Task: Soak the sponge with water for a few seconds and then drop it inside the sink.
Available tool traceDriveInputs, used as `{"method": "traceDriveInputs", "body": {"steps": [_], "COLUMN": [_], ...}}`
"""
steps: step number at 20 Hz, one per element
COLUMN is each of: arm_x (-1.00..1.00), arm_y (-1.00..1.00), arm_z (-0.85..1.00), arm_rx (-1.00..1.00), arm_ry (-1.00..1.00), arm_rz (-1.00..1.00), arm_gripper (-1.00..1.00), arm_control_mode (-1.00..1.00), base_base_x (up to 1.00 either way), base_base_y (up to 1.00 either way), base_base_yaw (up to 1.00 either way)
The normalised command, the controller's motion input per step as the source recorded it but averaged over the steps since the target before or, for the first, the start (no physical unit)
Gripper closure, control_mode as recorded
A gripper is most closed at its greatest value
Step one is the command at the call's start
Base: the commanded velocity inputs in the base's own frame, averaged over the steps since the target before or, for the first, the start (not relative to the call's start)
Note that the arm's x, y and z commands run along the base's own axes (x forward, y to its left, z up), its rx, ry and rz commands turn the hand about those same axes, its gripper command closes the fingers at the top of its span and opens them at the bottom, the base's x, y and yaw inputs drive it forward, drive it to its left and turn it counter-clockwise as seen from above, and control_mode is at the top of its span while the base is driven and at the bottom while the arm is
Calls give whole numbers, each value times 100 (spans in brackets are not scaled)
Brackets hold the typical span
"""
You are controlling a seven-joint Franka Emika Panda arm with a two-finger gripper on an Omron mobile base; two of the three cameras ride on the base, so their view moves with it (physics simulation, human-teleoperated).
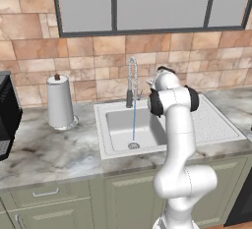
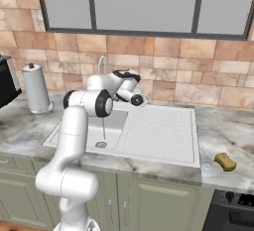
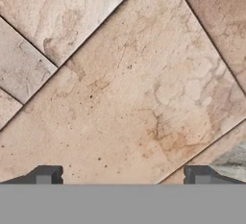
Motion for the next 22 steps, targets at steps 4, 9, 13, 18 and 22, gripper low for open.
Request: {"method": "traceDriveInputs", "body": {"steps": [4, 9, 13, 18, 22], "arm_x": [-13, -16, -36, -48, -63], "arm_y": [-52, -45, -34, -39, -18], "arm_z": [22, 19, 8, 0, 0], "arm_rx": [6, 4, 1, 1, 0], "arm_ry": [16, 17, 14, 11, 5], "arm_rz": [-2, -2, -1, 0, -2], "arm_gripper": [-100, -100, -100, -100, -100], "arm_control_mode": [-100, -100, -100, -100, -100], "base_base_x": [0, 0, 0, 0, 0], "base_base_y": [0, 0, 0, 0, 0], "base_base_yaw": [0, 0, 0, 0, 0]}}
